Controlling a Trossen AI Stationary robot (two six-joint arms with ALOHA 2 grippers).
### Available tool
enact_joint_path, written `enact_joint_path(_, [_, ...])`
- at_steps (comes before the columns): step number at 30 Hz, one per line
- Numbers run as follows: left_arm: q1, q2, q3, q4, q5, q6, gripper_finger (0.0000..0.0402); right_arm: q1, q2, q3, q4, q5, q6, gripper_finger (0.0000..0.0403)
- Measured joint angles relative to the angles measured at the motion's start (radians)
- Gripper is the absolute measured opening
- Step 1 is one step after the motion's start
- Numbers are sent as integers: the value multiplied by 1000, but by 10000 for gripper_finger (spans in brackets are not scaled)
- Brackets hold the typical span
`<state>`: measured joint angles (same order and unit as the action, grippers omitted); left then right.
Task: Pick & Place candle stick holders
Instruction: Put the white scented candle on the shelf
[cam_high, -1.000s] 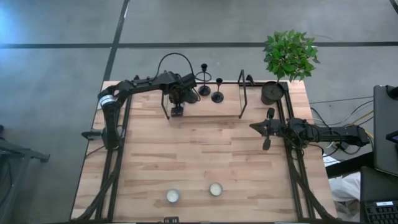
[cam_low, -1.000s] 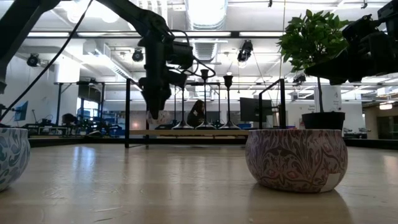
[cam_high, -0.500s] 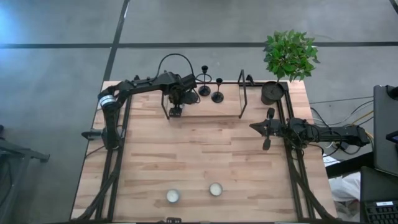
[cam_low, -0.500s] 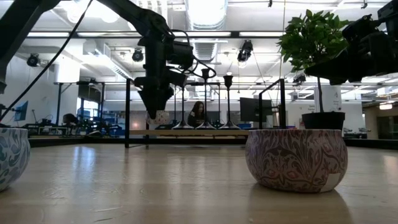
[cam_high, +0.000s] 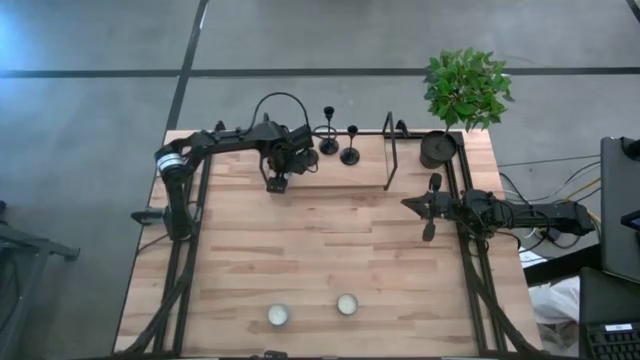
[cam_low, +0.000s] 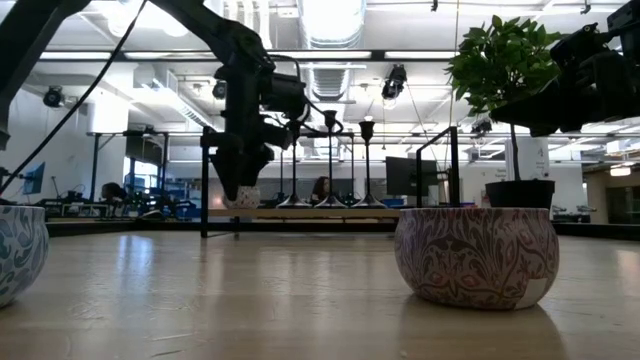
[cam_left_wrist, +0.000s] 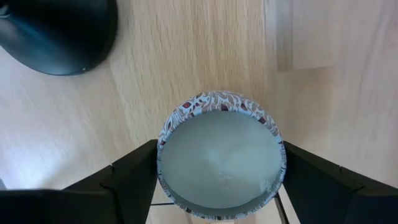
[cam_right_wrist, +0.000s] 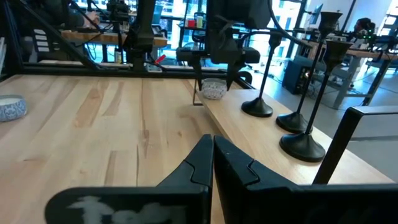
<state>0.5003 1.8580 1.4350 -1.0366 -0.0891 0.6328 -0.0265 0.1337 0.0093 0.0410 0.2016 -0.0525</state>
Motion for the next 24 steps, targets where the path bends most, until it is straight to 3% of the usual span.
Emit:
enact_joint_path(13, [1,-3,-3,45,-6,-7,300,0,0,0,0,0,0,8])
enact_joint_path(24, [0,3,-8,44,-10,-26,349,0,0,0,0,0,0,8])
